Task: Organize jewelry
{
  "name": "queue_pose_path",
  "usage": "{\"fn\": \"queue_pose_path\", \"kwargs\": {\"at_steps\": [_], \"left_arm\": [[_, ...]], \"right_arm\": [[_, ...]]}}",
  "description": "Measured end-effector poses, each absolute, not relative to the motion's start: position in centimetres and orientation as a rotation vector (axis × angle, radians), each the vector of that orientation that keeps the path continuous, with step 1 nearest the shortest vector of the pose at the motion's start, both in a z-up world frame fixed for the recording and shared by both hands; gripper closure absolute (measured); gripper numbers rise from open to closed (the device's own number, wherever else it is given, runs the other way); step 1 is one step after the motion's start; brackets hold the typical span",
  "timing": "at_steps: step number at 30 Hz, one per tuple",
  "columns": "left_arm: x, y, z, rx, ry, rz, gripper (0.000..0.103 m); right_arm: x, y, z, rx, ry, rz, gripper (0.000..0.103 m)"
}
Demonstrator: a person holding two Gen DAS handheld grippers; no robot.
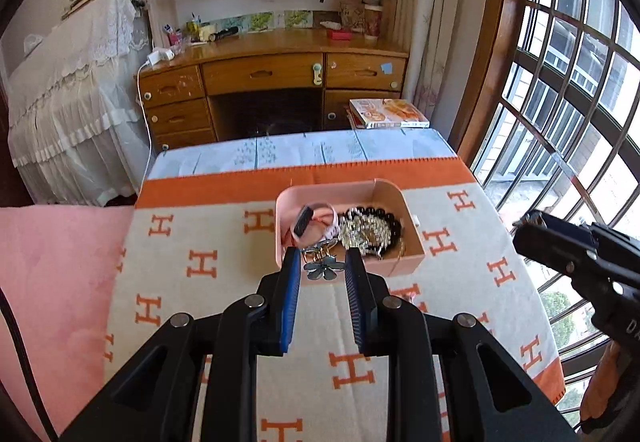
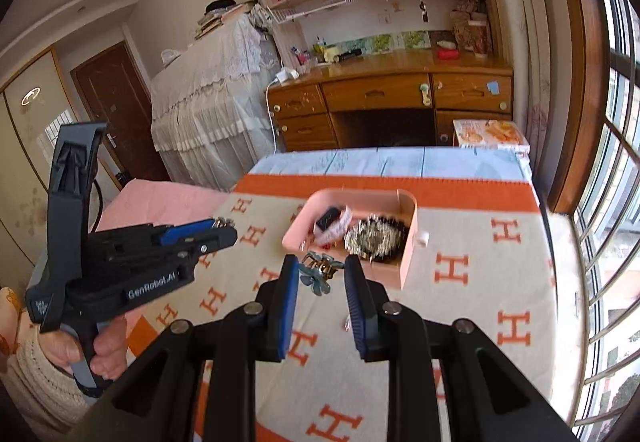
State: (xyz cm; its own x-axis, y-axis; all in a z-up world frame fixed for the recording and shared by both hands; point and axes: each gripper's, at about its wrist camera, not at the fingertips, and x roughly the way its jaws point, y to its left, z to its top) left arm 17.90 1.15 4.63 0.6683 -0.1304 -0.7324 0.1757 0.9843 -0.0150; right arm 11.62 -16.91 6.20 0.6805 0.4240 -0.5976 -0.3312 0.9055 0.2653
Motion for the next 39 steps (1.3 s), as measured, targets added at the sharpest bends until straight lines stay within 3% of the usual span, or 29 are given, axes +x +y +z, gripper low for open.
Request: {"fn": "queue_pose_path", "kwargs": {"at_steps": [7,17,23,27,34,39], "left_arm": [[24.5,0.3,5.8,0.118,0.835,-0.105,0.082],[31.7,1.0,-5.1,0.123,1.085,-0.102,0.082],[32.8,0.9,-8.7,0.138,1.146,-0.124,0.082],[33.0,1.0,-9.1,0.126,1.151,-0.161,0.074],[31.9,0.5,-8.5,0.134,1.119,-0.173,0.05],[29.7,0.1,-7.2,0.14,1.084,-0.197,0.049]], "right_arm": [[20.3,-16.0,8.2,0.14,0.769,0.391,0.079],[30.2,-13.1,-2.0,0.216,1.046,0.396,0.079],[32.7,-11.1,-6.6,0.226,1.136,0.383,0.079],[33.0,-10.7,-7.9,0.216,1.141,0.373,0.079],[31.8,-12.2,-6.8,0.235,1.09,0.383,0.079],[29.0,-14.0,-4.7,0.244,1.032,0.412,0.079]]}}
